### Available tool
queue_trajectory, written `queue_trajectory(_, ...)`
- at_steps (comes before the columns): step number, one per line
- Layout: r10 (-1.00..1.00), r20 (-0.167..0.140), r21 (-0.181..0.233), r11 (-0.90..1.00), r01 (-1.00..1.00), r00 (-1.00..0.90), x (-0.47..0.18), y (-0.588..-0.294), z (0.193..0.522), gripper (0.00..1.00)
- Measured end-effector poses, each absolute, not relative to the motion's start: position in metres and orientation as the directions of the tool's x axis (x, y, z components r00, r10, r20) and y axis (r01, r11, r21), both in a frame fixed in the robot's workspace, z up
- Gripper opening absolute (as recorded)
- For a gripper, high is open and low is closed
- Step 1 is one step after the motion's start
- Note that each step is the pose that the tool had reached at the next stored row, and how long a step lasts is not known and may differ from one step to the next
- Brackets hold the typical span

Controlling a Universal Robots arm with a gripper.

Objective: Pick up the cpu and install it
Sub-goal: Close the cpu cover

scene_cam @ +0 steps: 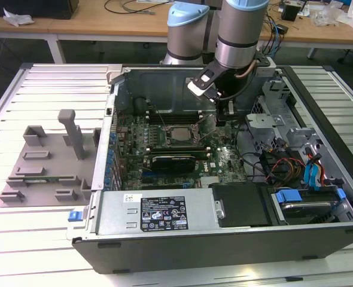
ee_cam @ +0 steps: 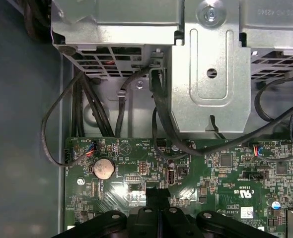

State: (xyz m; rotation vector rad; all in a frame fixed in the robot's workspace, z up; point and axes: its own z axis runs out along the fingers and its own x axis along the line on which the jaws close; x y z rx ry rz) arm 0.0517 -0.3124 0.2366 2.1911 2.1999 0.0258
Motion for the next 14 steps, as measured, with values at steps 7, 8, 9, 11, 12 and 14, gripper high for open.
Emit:
queue_trajectory(7, 1.0, -0.014, 0.038, 0.004, 0.999, -0.004, 0.043, -0.312, 0.237, 0.11)
queue_trajectory(8, 1.0, -0.014, 0.038, 0.004, 0.999, -0.004, 0.04, -0.312, 0.237, 0.11)
queue_trajectory(9, 1.0, -0.014, 0.038, 0.004, 0.999, -0.004, 0.038, -0.312, 0.237, 0.11)
queue_trajectory(11, 1.0, -0.014, 0.038, 0.004, 0.999, -0.004, 0.036, -0.312, 0.237, 0.11)
queue_trajectory(12, 1.0, -0.014, 0.038, 0.004, 0.999, -0.004, 0.031, -0.311, 0.237, 0.11)
queue_trajectory(14, 1.0, -0.014, 0.038, 0.004, 0.999, -0.004, 0.025, -0.311, 0.237, 0.11)
